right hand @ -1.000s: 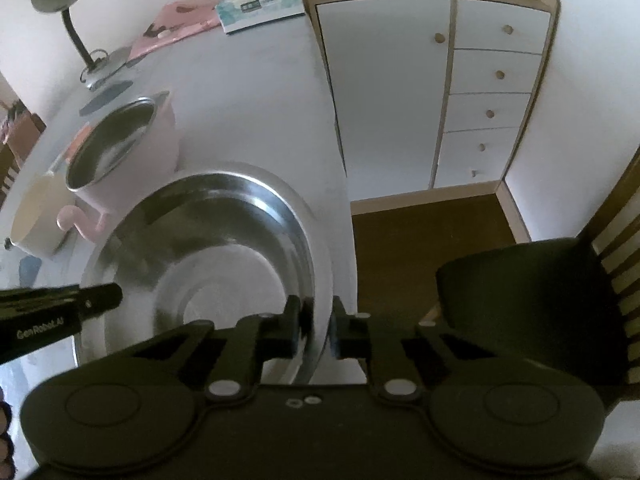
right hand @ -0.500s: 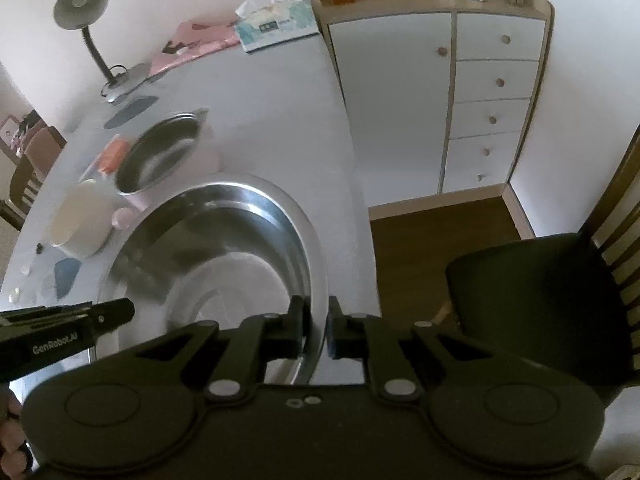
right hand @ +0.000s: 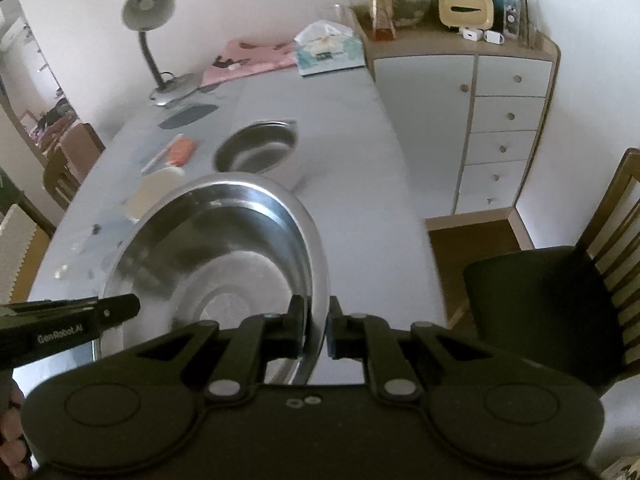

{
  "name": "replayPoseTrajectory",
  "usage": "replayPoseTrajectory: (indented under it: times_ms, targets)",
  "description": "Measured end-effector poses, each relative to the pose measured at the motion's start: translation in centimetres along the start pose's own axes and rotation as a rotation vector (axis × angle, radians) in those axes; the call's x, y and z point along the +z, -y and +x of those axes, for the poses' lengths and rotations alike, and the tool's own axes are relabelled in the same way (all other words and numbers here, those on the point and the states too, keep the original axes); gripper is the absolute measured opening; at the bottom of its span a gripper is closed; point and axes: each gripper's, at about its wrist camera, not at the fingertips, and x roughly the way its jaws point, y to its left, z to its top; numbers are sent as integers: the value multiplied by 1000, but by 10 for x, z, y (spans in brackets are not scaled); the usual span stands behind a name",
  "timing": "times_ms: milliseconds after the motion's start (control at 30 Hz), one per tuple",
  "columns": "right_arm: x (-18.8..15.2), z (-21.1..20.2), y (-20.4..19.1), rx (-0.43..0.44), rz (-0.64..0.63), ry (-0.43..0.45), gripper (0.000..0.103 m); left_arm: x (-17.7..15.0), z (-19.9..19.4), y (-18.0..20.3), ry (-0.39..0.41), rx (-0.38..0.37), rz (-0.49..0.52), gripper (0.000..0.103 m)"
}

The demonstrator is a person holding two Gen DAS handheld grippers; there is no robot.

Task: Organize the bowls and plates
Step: 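Lift the steel bowl with both grippers and carry it toward the pink plate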

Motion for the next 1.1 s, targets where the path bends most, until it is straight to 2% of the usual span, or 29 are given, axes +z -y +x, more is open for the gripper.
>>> replayPoseTrajectory:
  times_ms: [233,567,900,1100]
  targets:
    - [-26,-25,-52,27,-15,9,11,-27,-44,-49,22,6,-1,17]
    - [-63,-39,-130,78,-68,-4,11,-69,-93,-121,45,52,-44,17]
    - [-94,-35,-197,141,-126,-42,12,-109,-126,-185,36,108,-82,17]
    - [-117,-22,-233,170,-170,-87,12,-133,-130,-224,5,158,-129,17]
